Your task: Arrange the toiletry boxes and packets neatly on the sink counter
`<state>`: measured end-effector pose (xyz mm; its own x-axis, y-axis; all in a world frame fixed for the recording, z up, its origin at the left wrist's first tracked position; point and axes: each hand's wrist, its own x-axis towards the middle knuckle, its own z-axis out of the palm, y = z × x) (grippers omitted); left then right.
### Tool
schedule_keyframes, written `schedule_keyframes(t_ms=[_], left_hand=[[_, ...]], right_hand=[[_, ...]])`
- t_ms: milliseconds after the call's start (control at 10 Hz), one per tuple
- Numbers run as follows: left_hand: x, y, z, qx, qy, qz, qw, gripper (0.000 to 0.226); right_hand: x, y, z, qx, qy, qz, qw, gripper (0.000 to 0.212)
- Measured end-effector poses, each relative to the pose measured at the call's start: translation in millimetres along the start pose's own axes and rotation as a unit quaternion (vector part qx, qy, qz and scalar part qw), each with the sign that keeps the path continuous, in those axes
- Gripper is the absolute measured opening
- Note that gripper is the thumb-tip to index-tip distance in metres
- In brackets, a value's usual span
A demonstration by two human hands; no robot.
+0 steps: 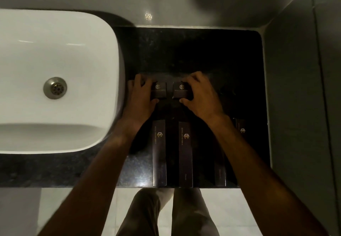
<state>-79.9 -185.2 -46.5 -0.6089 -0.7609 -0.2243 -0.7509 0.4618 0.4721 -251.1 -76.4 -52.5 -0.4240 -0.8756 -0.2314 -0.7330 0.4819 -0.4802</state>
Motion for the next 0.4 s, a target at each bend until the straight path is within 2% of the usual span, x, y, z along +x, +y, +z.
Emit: schedule_keyframes(t_ms=[300,400], left_hand=[[1.9,-1.6,1.7,-0.016,-0.006,0.005,1.000,0.063],[-4.4,1.8,-0.4,-0.038,-0.015,-0.023,0.999,0.076]], right_hand=[[-2.7,-3.2,-5.3,0.032,-0.016,0.007,0.999,0.073],[-14.9,-8.4,-10.2,0.043,-0.016,0.031,0.998,0.087]])
